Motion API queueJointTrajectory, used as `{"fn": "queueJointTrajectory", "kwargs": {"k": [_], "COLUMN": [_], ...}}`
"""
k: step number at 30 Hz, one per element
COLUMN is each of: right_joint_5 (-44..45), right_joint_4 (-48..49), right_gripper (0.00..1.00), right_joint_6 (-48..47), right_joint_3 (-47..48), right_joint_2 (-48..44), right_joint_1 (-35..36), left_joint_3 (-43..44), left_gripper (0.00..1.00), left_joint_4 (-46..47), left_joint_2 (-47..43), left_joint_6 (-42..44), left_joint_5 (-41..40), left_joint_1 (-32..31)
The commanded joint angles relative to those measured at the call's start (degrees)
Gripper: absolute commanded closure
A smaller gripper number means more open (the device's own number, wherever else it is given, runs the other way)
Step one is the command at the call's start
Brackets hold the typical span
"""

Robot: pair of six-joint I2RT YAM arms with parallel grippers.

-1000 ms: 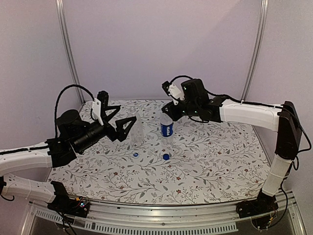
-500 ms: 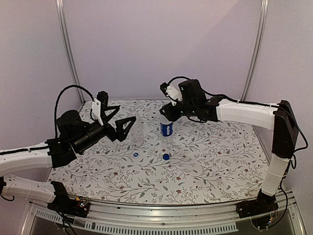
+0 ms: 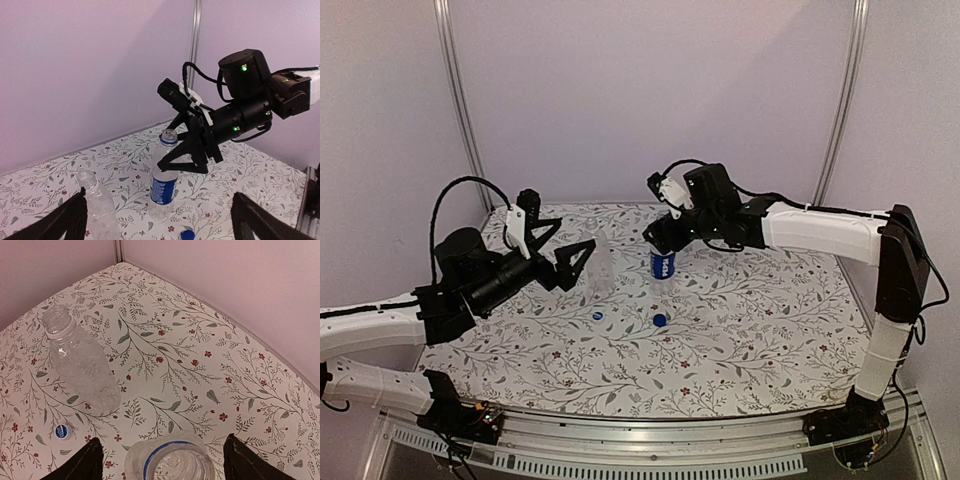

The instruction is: Unscrew the bottle caps

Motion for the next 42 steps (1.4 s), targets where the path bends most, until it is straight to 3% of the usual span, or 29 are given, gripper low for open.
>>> {"fn": "queueJointTrajectory", "kwargs": {"k": [1, 8, 13, 18, 29, 35, 42], "right_joint_5": [0.94, 3.1, 5.48, 6.48, 2.2, 3.72, 6.19], "right_joint_4": [-0.66, -1.46, -0.43, 0.57, -1.3, -4.06, -3.8], "right_gripper": [0.15, 0.06, 0.02, 0.01, 0.01, 0.01, 0.01], "right_joint_6": [0.61, 0.87, 2.1, 5.59, 8.54, 10.11, 7.66], "right_joint_3": [1.78, 0.64, -3.4, -8.26, -15.57, -18.34, -21.72], "right_joint_2": [-2.31, -6.1, -11.77, -17.82, -29.9, -34.6, -38.99], "right_joint_1": [-0.32, -0.32, -0.52, -2.52, -12.76, -15.48, -15.61], "left_joint_3": [-0.72, 0.15, 3.68, 9.08, 14.12, 16.48, 16.62], "left_gripper": [0.0, 0.0, 0.0, 0.0, 0.0, 0.0, 0.0], "left_joint_4": [0.0, -1.59, -7.71, -18.82, -28.12, -32.5, -35.0], "left_joint_2": [-0.94, -1.5, -1.82, -1.1, -6.09, -7.02, -7.23], "left_joint_6": [1.37, 1.47, 1.02, -2.5, -1.64, 1.57, 3.22], "left_joint_5": [-1.29, -2.16, -6.31, -11.28, -15.02, -13.4, -4.06], "left_joint_1": [0.34, 0.63, 1.55, 4.26, 9.63, 13.88, 20.7]}}
